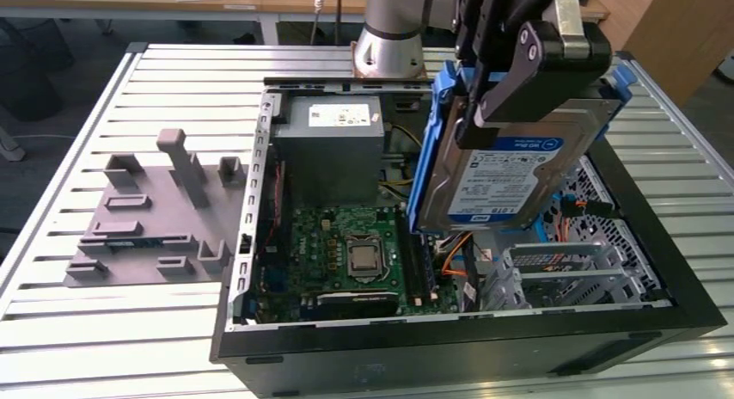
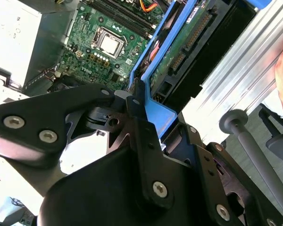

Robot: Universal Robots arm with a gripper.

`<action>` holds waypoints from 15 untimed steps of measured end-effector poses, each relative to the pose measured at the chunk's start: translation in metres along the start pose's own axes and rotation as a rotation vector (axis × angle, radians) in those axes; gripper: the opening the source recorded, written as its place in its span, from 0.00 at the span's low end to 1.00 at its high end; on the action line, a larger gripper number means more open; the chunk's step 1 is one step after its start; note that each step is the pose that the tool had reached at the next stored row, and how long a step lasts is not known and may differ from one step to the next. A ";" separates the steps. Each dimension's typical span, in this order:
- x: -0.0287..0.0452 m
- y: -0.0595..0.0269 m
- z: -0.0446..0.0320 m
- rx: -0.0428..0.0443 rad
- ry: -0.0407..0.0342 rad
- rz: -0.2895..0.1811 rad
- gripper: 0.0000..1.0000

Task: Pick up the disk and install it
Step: 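Insert the disk into the insertion slot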

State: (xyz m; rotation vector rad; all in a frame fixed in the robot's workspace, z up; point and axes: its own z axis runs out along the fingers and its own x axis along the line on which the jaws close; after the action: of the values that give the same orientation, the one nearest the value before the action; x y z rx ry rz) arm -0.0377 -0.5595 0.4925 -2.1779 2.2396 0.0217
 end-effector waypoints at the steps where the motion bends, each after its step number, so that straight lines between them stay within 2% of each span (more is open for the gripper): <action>1: 0.0002 -0.0002 0.0000 0.0000 0.0001 0.000 0.36; 5: 0.0018 -0.0012 0.0001 0.0000 0.0002 0.000 0.36; 11: 0.0082 -0.0045 0.0007 0.0000 0.0000 0.000 0.36; 15: 0.0089 -0.0119 0.0012 -0.0009 0.0002 0.000 0.36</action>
State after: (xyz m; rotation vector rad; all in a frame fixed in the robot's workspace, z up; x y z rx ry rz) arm -0.0261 -0.5687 0.4911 -2.1785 2.2401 0.0225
